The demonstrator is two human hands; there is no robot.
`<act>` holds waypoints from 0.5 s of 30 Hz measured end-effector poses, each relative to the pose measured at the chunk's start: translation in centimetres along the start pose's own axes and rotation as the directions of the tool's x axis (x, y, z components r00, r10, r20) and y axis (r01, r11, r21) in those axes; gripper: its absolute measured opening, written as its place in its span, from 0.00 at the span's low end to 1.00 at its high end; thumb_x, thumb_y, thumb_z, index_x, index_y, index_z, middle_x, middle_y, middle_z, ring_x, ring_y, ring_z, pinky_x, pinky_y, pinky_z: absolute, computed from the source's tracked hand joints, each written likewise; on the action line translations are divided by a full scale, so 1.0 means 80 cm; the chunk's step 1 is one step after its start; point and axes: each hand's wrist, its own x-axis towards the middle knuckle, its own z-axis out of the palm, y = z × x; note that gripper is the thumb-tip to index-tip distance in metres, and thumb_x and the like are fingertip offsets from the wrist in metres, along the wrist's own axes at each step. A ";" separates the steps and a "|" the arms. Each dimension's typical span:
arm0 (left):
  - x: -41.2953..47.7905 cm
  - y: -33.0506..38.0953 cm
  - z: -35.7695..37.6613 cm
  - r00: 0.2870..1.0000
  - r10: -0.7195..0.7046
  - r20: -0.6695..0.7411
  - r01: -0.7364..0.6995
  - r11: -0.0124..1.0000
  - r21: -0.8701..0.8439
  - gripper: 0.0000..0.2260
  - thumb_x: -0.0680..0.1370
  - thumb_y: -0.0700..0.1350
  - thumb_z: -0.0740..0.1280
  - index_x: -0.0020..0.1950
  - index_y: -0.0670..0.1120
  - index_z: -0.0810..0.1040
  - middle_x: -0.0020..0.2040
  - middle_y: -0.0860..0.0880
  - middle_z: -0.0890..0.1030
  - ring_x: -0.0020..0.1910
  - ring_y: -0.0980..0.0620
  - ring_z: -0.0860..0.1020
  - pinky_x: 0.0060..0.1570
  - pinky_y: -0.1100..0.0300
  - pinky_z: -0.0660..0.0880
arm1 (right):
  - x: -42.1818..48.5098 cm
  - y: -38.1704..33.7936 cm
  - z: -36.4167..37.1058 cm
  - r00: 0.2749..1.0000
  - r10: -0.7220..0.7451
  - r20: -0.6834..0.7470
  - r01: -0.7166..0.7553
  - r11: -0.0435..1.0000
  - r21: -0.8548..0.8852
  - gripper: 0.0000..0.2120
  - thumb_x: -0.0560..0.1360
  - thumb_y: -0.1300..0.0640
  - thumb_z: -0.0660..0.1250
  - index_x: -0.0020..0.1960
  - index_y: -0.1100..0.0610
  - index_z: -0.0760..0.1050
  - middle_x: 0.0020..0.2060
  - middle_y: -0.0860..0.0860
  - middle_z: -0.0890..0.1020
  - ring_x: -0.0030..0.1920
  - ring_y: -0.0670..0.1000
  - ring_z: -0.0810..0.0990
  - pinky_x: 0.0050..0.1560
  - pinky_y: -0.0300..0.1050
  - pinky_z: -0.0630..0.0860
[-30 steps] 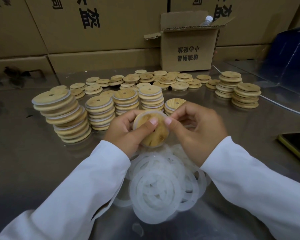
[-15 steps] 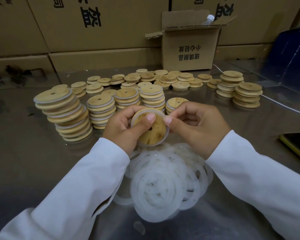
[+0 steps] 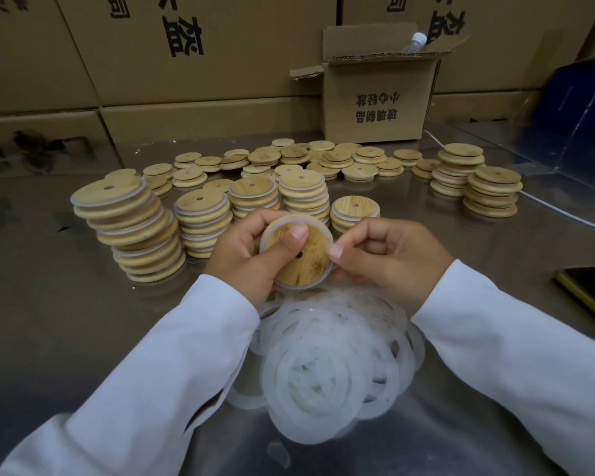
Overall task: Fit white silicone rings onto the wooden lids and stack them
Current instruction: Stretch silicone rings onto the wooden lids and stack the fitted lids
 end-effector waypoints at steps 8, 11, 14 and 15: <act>-0.003 -0.002 0.008 0.996 -0.086 0.014 0.086 0.996 -0.020 0.15 0.61 0.52 0.69 0.45 0.47 0.80 0.40 0.47 0.83 0.44 0.46 0.80 0.53 0.46 0.76 | 0.004 0.002 -0.002 0.999 -0.023 0.040 0.023 0.999 -0.022 0.08 0.68 0.64 0.72 0.44 0.57 0.76 0.31 0.54 0.81 0.33 0.47 0.80 0.40 0.35 0.78; -0.002 -0.005 0.008 0.991 -0.133 -0.009 0.132 0.989 -0.070 0.15 0.65 0.50 0.68 0.51 0.49 0.77 0.43 0.51 0.83 0.47 0.49 0.81 0.47 0.52 0.79 | 0.014 0.004 -0.010 0.998 -0.007 -0.063 0.006 1.000 -0.018 0.06 0.69 0.65 0.71 0.40 0.55 0.78 0.29 0.51 0.80 0.32 0.47 0.78 0.36 0.36 0.77; 0.000 -0.007 0.007 0.987 -0.149 -0.059 0.141 0.983 -0.121 0.09 0.71 0.45 0.67 0.51 0.50 0.75 0.46 0.50 0.82 0.45 0.52 0.82 0.38 0.62 0.80 | 0.032 0.010 -0.025 0.966 0.076 -0.248 -0.090 0.995 -0.043 0.05 0.69 0.63 0.72 0.37 0.54 0.78 0.32 0.52 0.81 0.34 0.48 0.79 0.40 0.41 0.78; 0.000 -0.007 0.006 0.987 -0.146 -0.066 0.138 0.983 -0.119 0.09 0.71 0.45 0.67 0.51 0.51 0.75 0.47 0.49 0.81 0.45 0.52 0.82 0.38 0.62 0.80 | 0.038 0.011 -0.031 0.947 0.112 -0.301 -0.120 0.993 -0.008 0.05 0.69 0.62 0.72 0.37 0.55 0.78 0.33 0.52 0.82 0.36 0.49 0.80 0.40 0.41 0.79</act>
